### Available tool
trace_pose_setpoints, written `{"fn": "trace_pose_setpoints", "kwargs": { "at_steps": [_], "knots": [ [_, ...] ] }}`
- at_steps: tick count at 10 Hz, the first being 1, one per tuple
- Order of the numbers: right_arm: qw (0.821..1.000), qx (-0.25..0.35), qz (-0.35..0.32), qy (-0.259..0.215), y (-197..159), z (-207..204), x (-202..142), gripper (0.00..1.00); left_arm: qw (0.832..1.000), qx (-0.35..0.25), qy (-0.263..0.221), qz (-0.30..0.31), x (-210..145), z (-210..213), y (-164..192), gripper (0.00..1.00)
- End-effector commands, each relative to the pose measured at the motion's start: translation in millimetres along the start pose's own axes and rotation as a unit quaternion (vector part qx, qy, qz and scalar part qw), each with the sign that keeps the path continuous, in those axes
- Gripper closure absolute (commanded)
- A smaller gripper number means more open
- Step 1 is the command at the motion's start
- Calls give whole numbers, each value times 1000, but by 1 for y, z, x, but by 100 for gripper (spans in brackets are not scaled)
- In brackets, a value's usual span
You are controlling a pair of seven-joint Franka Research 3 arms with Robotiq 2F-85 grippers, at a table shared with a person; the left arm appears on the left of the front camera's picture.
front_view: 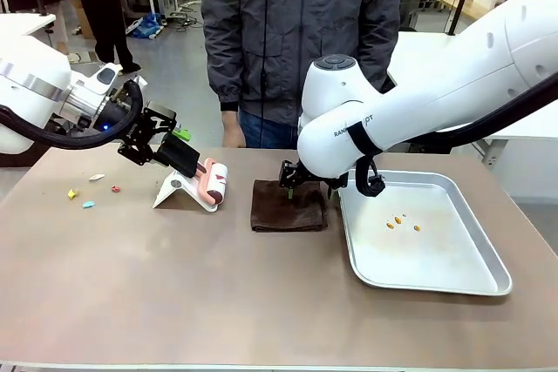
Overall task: Clean the surface of the table.
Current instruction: Hold the Lint Roller with your left hand and the towel with your right hand.
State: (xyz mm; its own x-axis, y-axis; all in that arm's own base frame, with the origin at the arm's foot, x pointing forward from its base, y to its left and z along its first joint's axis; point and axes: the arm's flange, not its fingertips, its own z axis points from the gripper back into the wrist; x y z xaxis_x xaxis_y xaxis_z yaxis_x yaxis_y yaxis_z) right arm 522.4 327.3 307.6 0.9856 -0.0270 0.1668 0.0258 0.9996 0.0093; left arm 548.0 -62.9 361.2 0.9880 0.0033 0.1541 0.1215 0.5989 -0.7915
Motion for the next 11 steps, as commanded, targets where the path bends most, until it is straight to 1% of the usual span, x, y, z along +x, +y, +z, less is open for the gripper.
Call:
{"fn": "trace_pose_setpoints", "kwargs": {
  "at_steps": [1, 6, 7, 8, 9, 10, 11],
  "knots": [
    [1000, -24, -15, -8, 10, -2, 3, 0, 1000, -7, 5, -15, 1, 0, 3, 0],
    [1000, -20, -19, 7, 10, -5, 2, 0, 1000, -5, 17, -11, 0, -4, 2, 0],
    [1000, -20, -13, 12, 10, -5, 2, 59, 1000, -2, 21, -15, 0, -4, 2, 57],
    [1000, -19, -11, 11, 10, -6, 1, 60, 1000, 6, 22, -14, 1, -3, 3, 58],
    [1000, -19, -10, 11, 10, -5, 2, 100, 1000, 11, 18, -13, 1, -1, 3, 100],
    [1000, -18, -8, 12, 12, -7, 2, 64, 1000, 13, 12, -12, 2, 2, 3, 100],
    [1000, -16, -7, 14, 13, -8, 2, 100, 1000, 22, 5, -13, 2, 7, 2, 100]
  ]
}}
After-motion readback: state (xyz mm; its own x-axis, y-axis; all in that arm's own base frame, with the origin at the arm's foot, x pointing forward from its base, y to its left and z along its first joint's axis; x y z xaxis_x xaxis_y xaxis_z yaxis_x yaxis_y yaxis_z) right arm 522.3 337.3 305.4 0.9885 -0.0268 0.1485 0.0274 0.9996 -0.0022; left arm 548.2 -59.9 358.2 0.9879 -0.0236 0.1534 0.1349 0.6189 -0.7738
